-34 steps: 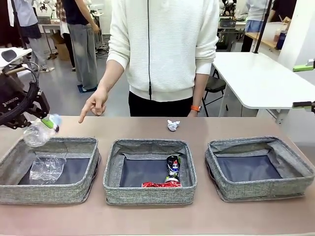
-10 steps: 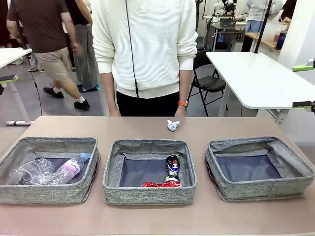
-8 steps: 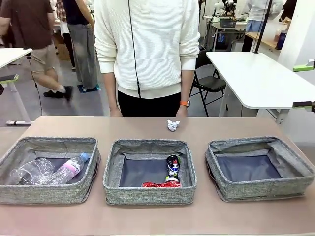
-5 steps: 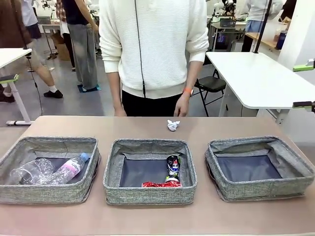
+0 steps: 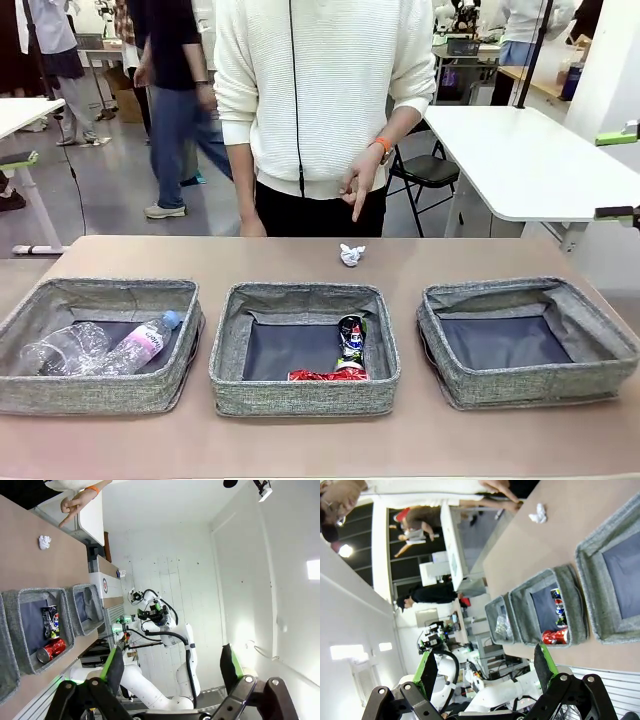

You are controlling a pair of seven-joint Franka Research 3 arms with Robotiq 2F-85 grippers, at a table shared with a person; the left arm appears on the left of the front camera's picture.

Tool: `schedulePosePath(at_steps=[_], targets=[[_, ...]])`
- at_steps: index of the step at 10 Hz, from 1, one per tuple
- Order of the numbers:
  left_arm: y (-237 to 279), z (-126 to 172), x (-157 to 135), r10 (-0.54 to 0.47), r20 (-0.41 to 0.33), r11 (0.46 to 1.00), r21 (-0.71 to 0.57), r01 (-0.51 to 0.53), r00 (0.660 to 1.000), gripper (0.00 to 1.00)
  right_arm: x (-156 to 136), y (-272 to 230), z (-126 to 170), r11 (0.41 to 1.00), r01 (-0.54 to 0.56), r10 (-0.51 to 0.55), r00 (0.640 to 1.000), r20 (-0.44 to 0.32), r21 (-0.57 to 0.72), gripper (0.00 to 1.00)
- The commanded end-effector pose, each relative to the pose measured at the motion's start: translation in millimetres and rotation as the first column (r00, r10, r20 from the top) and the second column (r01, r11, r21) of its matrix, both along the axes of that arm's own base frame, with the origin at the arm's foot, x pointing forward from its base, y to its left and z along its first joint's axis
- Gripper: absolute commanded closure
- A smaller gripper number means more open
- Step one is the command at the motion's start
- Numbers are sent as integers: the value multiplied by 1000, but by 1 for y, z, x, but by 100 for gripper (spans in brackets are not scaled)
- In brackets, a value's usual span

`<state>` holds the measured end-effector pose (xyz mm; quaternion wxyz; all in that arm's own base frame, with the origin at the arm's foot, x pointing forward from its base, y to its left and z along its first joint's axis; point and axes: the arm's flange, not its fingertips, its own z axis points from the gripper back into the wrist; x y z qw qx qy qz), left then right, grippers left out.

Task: Sort the waste into the appropriate baskets.
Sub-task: Pick up the waste item pointed out by the person.

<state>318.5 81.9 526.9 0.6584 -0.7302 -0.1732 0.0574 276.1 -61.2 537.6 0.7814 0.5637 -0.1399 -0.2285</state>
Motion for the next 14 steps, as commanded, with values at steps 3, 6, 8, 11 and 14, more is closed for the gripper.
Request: schedulePosePath(at_steps=[3,6,8,11,14], targets=[[-1,2,-1,0,22,1000,-11,1,1000,0,-1,0,-1,1000,-6,6,1000,15,-2,0],[-1,2,-1,0,22,1000,-11,1,1000,0,0,0,0,1000,0,0,1000,0,0,0],[-1,2,-1,0,22,1000,-11,1,1000,0,68,85,-14,966,-113,120,993,13,-233,0],[-1,2,-1,0,22,1000,-11,1,1000,0,155,187,-83,830,-15,38,999,30,-557,0],[-1,2,-1,0,22,1000,-11,1,1000,0,122,205,-81,846,-106,118,993,-9,-522,0]])
